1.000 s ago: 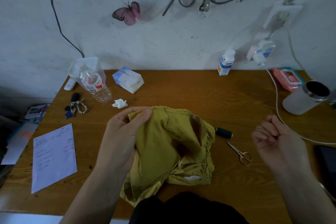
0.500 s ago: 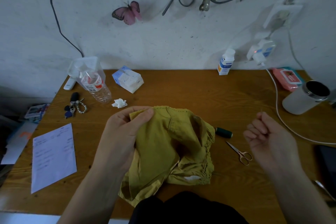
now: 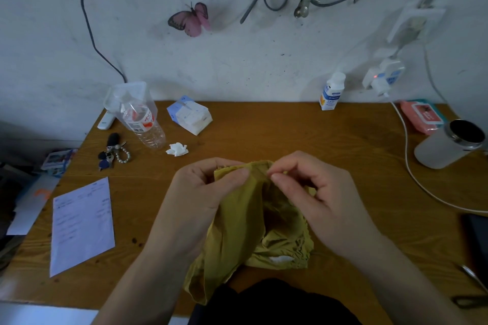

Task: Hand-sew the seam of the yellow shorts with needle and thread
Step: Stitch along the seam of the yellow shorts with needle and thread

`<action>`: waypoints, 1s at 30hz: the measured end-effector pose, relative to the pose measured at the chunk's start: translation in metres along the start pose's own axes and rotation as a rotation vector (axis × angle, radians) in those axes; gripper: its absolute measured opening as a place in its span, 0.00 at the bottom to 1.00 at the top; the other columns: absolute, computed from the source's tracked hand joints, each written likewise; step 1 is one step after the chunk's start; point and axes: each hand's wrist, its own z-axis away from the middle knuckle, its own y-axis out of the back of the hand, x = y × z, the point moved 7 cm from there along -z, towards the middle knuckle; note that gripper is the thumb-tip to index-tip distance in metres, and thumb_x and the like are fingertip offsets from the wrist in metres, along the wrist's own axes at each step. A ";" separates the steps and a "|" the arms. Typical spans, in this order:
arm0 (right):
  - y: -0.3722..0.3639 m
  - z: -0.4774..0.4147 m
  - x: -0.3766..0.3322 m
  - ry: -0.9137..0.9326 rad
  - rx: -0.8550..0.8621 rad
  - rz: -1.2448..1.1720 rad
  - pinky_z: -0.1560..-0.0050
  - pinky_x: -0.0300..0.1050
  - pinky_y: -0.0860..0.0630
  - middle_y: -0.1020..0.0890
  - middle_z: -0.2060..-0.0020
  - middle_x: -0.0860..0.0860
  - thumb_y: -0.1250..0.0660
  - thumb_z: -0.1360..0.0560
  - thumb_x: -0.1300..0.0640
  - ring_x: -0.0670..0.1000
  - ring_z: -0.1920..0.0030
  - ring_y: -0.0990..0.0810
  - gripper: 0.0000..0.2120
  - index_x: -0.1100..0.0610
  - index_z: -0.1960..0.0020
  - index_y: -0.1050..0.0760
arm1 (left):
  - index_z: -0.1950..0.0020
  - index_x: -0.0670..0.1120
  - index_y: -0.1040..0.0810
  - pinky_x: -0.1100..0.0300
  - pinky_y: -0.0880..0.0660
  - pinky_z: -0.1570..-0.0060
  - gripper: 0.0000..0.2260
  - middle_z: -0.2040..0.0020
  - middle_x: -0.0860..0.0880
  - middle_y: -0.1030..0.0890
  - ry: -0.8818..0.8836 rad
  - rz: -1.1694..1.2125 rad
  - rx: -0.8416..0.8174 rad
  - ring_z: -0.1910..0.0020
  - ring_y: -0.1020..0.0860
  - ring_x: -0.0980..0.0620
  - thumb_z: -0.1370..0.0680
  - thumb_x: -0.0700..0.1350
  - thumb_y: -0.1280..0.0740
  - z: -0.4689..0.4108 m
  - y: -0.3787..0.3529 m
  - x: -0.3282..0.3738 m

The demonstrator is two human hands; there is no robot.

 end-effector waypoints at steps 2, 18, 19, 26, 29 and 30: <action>0.000 -0.002 -0.001 0.024 0.013 0.054 0.68 0.31 0.29 0.22 0.67 0.40 0.37 0.25 0.58 0.43 0.66 0.23 0.05 0.52 0.54 0.22 | 0.61 0.50 0.15 0.58 0.22 0.61 0.11 0.62 0.47 0.15 0.008 -0.007 -0.009 0.63 0.17 0.50 0.39 0.53 0.28 0.000 0.000 -0.001; 0.001 -0.003 0.005 -0.001 0.008 0.040 0.63 0.30 0.28 0.20 0.63 0.40 0.37 0.25 0.56 0.40 0.61 0.22 0.06 0.50 0.54 0.21 | 0.62 0.47 0.15 0.62 0.21 0.65 0.08 0.63 0.45 0.15 0.045 0.082 -0.068 0.64 0.17 0.50 0.38 0.47 0.29 0.001 -0.008 0.000; 0.000 -0.003 0.006 -0.005 0.002 0.040 0.63 0.31 0.27 0.20 0.63 0.40 0.37 0.25 0.57 0.40 0.61 0.22 0.06 0.51 0.54 0.21 | 0.62 0.46 0.15 0.62 0.21 0.65 0.08 0.63 0.44 0.15 0.046 0.085 -0.067 0.64 0.17 0.50 0.38 0.47 0.29 0.001 -0.008 -0.001; 0.000 -0.005 0.006 -0.015 -0.049 0.059 0.63 0.31 0.28 0.20 0.65 0.42 0.36 0.26 0.57 0.41 0.62 0.22 0.06 0.52 0.55 0.20 | 0.61 0.49 0.15 0.58 0.22 0.60 0.11 0.61 0.45 0.15 0.041 -0.028 -0.069 0.61 0.16 0.49 0.39 0.51 0.29 0.001 -0.008 0.000; 0.003 -0.006 0.010 -0.064 -0.086 0.014 0.64 0.28 0.30 0.22 0.70 0.42 0.35 0.26 0.55 0.41 0.66 0.23 0.05 0.49 0.52 0.22 | 0.61 0.50 0.15 0.57 0.22 0.58 0.09 0.61 0.47 0.15 0.013 -0.129 -0.089 0.60 0.17 0.49 0.36 0.50 0.31 0.003 -0.009 0.003; 0.003 -0.006 0.013 -0.088 -0.112 0.000 0.65 0.28 0.31 0.23 0.71 0.42 0.34 0.25 0.56 0.42 0.68 0.25 0.07 0.48 0.49 0.23 | 0.60 0.51 0.15 0.58 0.22 0.59 0.08 0.61 0.47 0.15 -0.003 -0.160 -0.096 0.61 0.17 0.50 0.35 0.50 0.31 0.003 -0.010 0.005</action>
